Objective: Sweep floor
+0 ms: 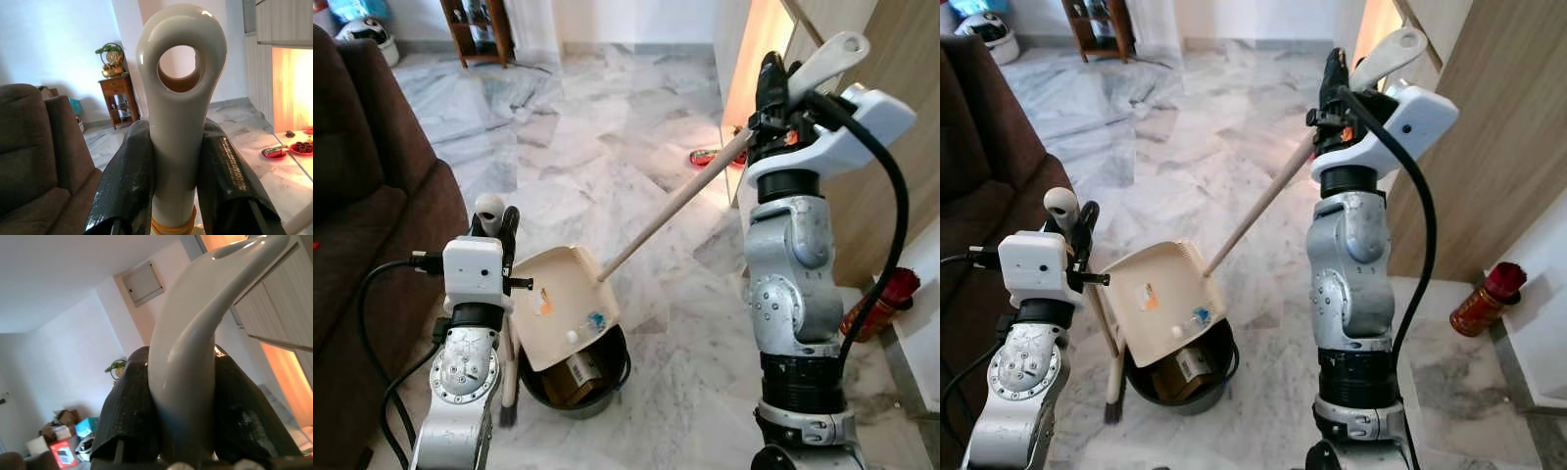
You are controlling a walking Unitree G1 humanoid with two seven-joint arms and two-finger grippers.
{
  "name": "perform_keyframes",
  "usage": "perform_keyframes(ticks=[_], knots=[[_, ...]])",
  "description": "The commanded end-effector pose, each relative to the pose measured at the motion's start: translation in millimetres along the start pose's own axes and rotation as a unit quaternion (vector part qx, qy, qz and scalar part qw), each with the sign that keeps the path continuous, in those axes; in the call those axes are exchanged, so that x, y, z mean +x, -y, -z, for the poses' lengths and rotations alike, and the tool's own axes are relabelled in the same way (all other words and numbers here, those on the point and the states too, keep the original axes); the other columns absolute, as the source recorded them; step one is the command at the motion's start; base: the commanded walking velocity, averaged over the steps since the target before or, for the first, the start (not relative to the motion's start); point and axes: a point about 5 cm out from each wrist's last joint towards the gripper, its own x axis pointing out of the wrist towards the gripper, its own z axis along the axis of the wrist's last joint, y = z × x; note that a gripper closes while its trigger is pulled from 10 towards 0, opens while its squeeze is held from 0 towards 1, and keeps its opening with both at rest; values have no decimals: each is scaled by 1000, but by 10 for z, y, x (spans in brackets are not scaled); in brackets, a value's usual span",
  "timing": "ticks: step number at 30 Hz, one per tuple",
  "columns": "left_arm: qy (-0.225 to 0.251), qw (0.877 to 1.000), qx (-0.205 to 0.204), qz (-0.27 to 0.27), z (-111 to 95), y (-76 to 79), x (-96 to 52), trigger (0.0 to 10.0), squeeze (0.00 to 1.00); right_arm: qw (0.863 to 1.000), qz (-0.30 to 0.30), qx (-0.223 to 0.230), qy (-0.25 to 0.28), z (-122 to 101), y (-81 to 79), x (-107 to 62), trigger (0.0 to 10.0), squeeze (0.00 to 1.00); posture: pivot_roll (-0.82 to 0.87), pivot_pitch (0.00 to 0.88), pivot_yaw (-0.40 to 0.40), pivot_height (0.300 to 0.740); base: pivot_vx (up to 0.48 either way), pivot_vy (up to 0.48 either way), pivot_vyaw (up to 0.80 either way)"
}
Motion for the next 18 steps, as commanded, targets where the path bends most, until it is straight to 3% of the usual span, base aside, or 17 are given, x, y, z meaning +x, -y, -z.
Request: perform_keyframes(ticks=[1, 9, 18], knots=[[28, 1000, 4, -2, -98, -26, 12, 10000, 0, 998, -15, 27, 45, -188, -93, -4, 10000, 0, 41, 112, 38, 740, 0, 0, 0], [31, 1000, 4, -4, -107, -34, 22, 10000, 0, 997, -28, 38, 64, -234, -168, -28, 10000, 0, 42, 118, 39, 740, 0, 0, 0], [33, 999, 2, -3, -111, -31, 25, 10000, 0, 990, -110, -24, 79, -236, -426, -178, 10000, 0, 40, 123, 38, 740, 0, 0, 0]])
